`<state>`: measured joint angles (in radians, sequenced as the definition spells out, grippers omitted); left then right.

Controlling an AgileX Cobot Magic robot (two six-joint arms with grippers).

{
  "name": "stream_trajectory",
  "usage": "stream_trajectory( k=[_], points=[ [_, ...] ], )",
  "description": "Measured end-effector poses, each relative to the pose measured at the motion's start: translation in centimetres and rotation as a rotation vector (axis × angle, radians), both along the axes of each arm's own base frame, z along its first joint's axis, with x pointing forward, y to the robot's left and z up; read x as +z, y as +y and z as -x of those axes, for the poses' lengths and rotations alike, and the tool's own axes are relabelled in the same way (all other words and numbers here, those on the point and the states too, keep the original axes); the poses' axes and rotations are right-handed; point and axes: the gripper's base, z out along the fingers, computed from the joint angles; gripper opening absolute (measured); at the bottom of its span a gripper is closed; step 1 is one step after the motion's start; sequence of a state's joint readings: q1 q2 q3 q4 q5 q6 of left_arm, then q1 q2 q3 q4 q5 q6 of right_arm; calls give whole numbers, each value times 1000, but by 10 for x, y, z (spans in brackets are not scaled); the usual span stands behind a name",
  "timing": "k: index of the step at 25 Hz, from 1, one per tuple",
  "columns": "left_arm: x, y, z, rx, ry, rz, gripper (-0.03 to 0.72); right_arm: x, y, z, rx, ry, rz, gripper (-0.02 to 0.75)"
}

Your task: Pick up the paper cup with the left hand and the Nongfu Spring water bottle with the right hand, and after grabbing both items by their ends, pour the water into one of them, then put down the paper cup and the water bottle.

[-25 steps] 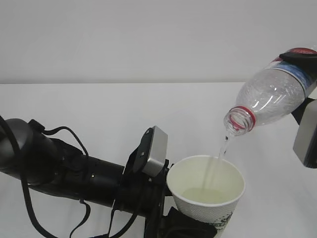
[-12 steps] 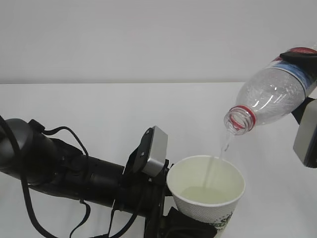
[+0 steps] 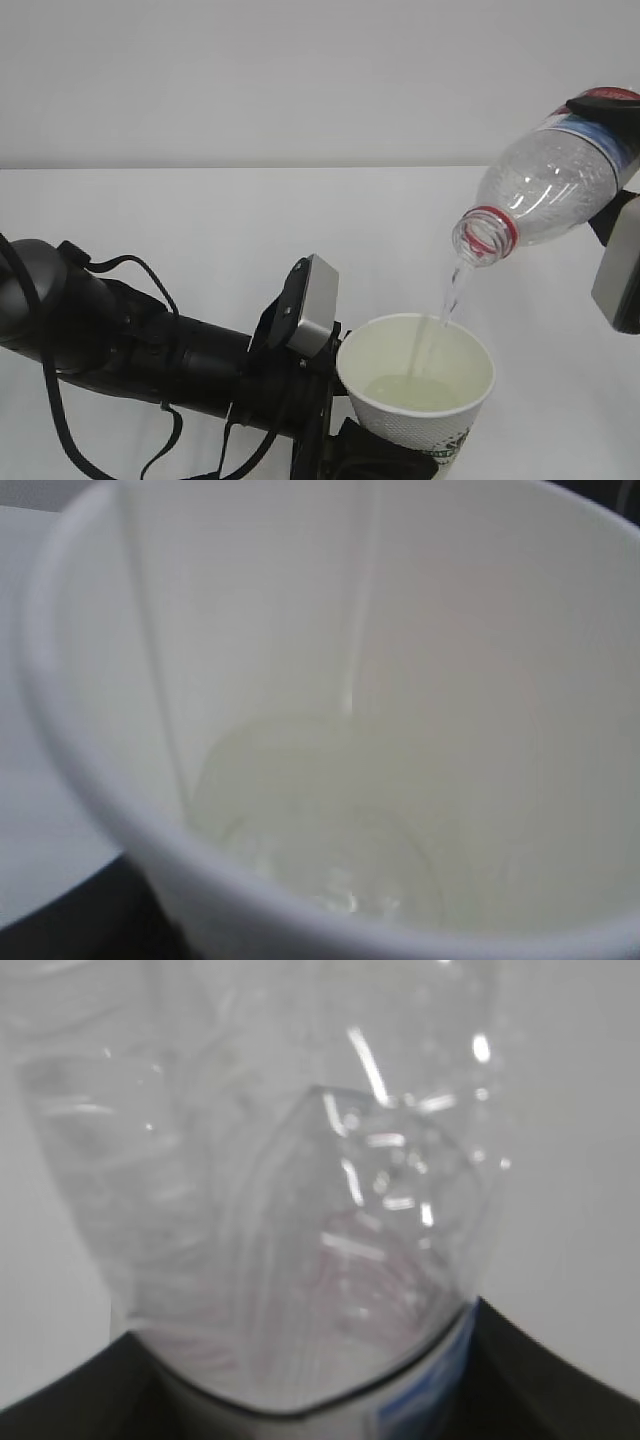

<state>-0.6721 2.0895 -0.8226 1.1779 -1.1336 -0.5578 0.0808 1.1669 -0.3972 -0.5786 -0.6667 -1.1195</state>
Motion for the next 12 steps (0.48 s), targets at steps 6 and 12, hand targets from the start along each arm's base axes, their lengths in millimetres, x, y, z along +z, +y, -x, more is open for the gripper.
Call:
stream_trajectory(
  k=[6,12],
  points=[
    [0,0,0,0,0,0,511,0,0,0,-2,-1,-1,459],
    [0,0,0,0,0,0,511,0,0,0,-2,-2,2,459]
  ],
)
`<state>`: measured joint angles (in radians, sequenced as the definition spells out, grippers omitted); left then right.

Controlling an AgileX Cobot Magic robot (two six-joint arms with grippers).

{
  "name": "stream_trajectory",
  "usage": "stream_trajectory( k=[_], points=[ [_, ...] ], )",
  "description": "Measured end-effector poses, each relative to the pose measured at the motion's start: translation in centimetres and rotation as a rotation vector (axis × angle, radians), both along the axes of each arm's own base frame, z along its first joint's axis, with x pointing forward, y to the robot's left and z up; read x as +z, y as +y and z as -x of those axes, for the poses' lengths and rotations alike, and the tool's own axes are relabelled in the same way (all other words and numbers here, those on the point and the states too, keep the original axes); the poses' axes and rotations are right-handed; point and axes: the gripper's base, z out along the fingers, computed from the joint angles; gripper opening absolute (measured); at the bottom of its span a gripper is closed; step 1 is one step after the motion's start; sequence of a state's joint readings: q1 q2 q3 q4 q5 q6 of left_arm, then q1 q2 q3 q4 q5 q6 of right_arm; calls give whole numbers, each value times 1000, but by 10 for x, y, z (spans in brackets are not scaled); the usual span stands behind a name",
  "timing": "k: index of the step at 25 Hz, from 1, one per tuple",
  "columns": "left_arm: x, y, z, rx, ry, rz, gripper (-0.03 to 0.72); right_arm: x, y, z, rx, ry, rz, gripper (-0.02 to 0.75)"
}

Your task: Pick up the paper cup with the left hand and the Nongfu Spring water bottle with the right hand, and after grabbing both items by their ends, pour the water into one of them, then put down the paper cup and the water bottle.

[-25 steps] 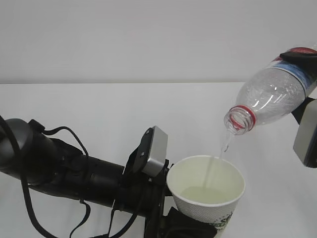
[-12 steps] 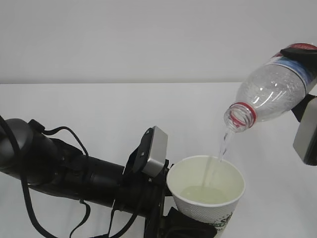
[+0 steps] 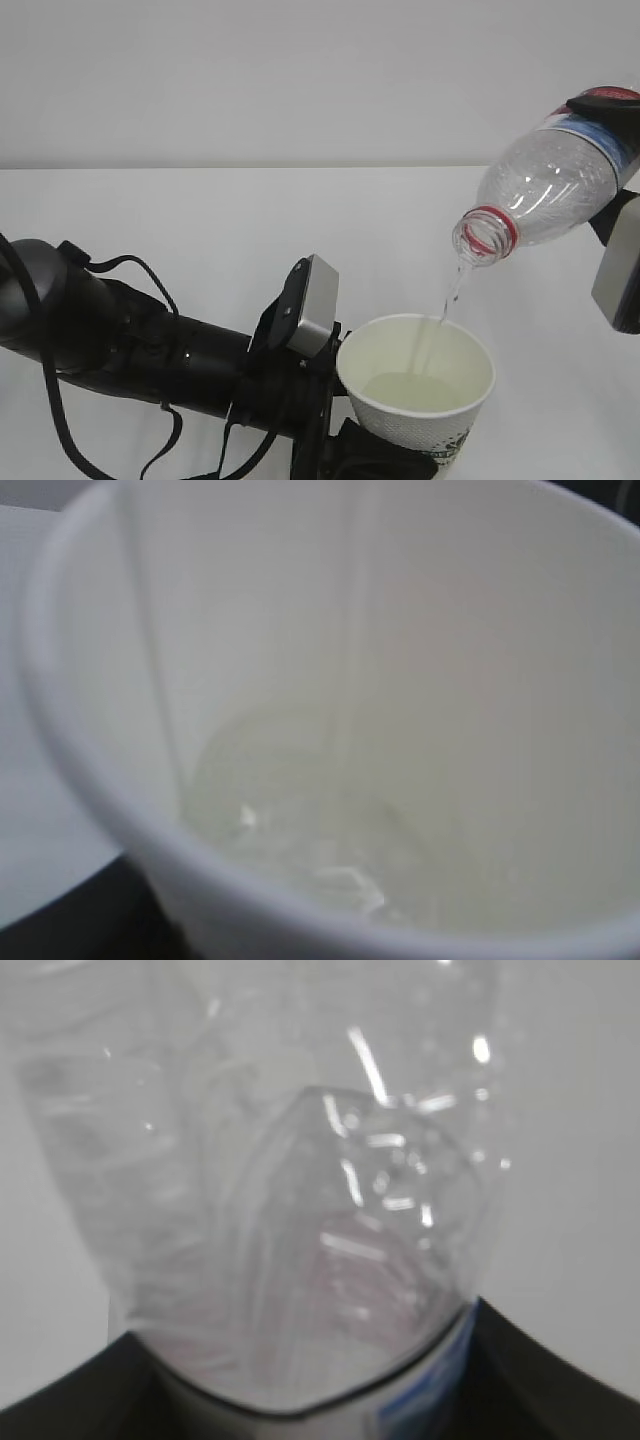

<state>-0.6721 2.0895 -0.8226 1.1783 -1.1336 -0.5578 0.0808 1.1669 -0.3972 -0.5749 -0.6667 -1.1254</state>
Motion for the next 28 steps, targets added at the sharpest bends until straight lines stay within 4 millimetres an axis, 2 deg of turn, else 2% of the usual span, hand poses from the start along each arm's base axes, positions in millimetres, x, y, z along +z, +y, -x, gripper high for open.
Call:
stream_trajectory(
  k=[28],
  points=[
    [0,0,0,-1,-1,-3,510,0,0,0,0,-6,12,459]
  ],
)
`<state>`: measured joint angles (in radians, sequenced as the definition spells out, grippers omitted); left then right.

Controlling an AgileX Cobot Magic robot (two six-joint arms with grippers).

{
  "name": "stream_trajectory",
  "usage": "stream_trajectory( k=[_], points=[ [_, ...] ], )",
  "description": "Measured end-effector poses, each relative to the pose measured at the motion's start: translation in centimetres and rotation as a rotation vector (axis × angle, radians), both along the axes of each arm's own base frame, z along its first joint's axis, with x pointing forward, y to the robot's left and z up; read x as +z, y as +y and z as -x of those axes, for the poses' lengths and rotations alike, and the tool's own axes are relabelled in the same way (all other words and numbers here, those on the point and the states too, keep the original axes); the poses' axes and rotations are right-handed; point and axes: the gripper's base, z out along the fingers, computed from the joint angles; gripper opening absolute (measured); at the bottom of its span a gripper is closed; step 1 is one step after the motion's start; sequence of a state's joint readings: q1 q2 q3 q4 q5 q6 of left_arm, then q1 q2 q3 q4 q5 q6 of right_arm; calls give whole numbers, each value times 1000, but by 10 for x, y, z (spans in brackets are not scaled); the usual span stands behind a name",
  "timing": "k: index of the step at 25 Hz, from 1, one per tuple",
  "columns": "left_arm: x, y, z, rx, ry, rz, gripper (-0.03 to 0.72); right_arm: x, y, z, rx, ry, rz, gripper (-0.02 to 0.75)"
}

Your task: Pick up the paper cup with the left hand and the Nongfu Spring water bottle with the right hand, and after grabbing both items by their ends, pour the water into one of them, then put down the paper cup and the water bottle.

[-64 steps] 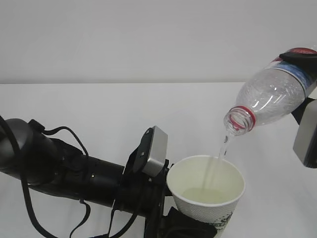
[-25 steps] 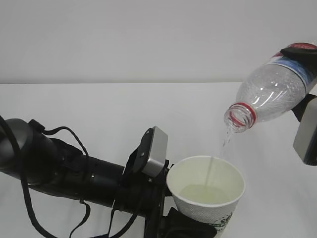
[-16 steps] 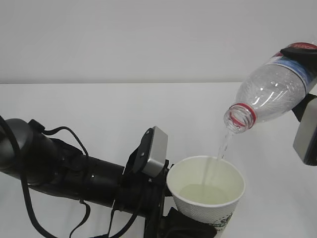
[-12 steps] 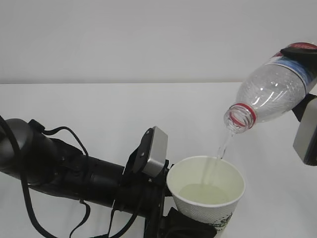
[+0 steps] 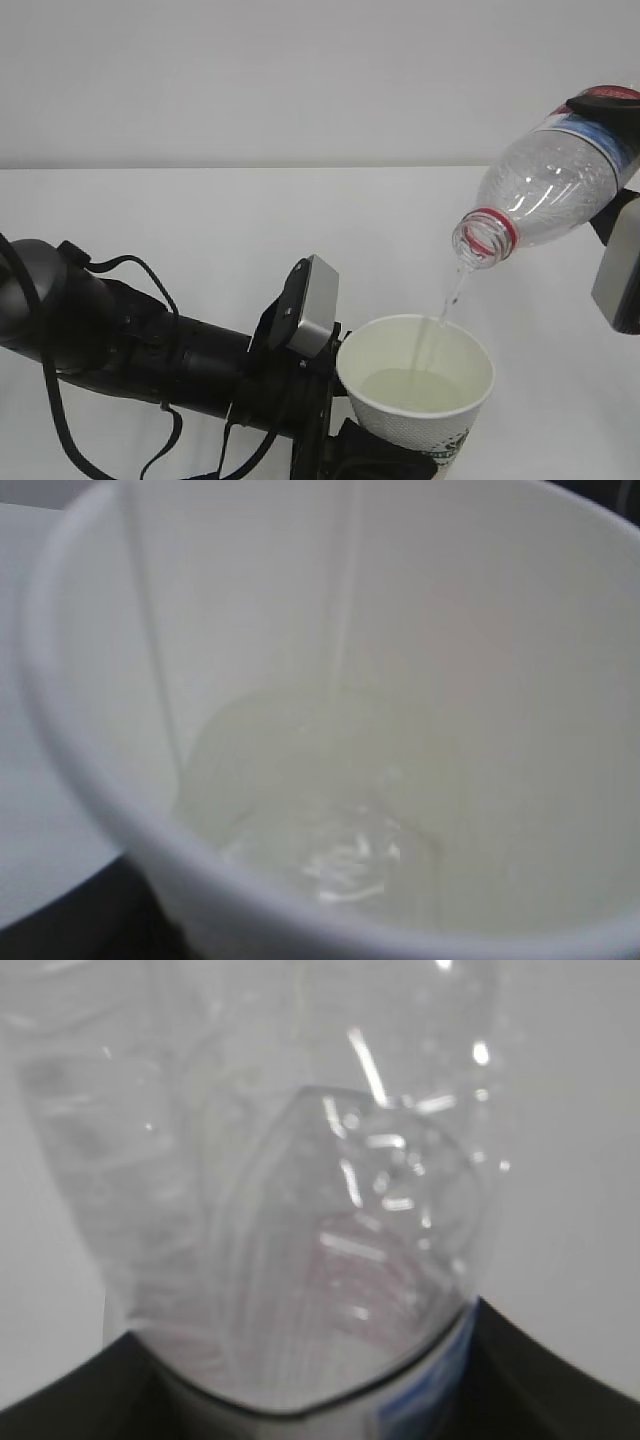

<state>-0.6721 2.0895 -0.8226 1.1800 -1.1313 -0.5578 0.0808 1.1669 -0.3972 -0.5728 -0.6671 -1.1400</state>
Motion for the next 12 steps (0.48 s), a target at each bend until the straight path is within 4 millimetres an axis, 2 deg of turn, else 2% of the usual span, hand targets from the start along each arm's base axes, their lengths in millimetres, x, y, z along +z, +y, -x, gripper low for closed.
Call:
stream_trajectory(
  k=[12],
  points=[
    [0,0,0,1,-1,-3,510,0,0,0,2,-7,6,459]
  ],
)
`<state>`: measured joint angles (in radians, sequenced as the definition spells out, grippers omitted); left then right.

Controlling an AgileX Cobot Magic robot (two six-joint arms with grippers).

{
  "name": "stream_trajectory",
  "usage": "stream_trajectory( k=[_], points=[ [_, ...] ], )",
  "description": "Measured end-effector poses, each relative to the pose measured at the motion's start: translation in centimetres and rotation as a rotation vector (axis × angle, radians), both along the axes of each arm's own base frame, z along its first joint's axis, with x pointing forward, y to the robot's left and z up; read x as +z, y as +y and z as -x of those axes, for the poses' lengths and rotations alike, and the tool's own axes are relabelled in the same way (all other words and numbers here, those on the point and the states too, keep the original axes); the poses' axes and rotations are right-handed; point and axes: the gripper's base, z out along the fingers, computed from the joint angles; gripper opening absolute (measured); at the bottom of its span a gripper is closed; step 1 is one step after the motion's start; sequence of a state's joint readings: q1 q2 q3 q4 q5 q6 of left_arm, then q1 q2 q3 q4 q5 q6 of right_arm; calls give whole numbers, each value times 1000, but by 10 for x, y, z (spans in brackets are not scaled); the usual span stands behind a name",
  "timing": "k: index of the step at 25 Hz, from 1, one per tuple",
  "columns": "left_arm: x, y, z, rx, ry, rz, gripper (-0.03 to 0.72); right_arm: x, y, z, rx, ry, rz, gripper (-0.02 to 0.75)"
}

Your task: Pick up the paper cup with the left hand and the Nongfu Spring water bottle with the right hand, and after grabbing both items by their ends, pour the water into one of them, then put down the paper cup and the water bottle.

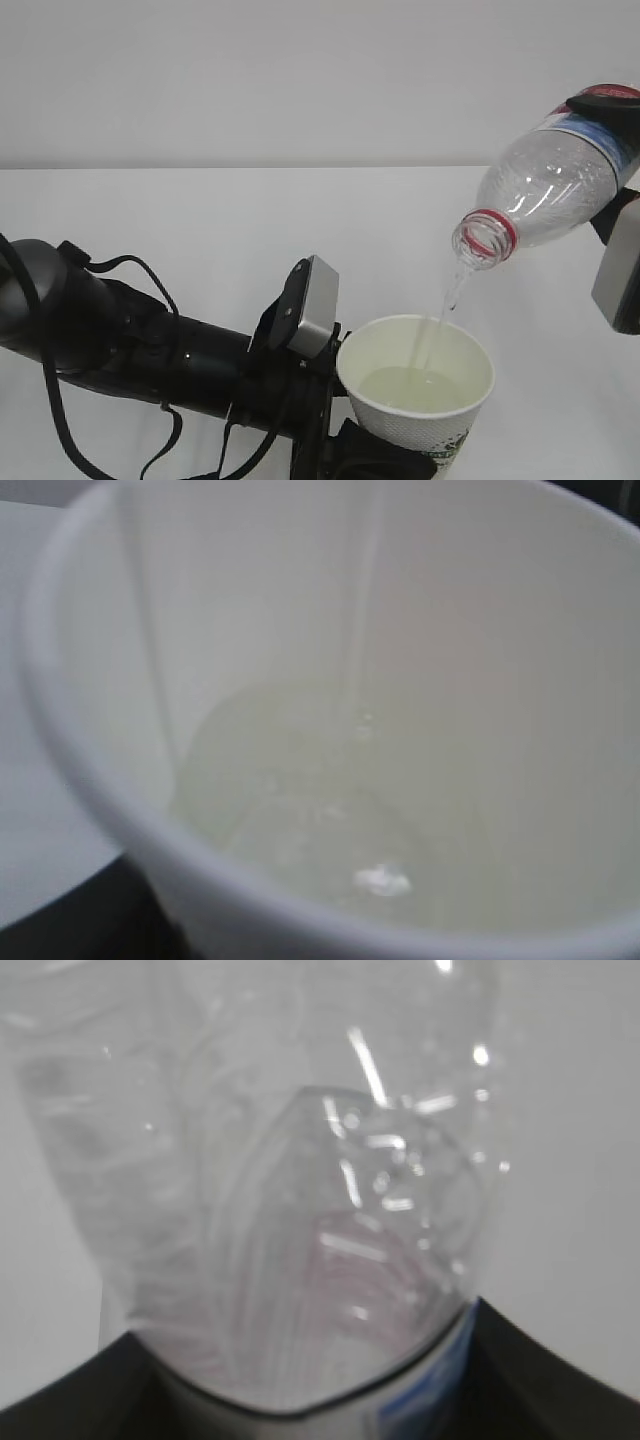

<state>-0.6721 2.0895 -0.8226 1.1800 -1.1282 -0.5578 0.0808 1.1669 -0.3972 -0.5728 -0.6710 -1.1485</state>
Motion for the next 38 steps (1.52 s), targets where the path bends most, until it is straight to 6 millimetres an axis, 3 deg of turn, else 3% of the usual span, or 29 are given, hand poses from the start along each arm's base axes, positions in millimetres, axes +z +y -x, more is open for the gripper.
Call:
stream_trajectory(
  k=[38],
  points=[
    [0,0,0,1,0,-1,510,1,0,0,-1,-11,4,459]
  ],
)
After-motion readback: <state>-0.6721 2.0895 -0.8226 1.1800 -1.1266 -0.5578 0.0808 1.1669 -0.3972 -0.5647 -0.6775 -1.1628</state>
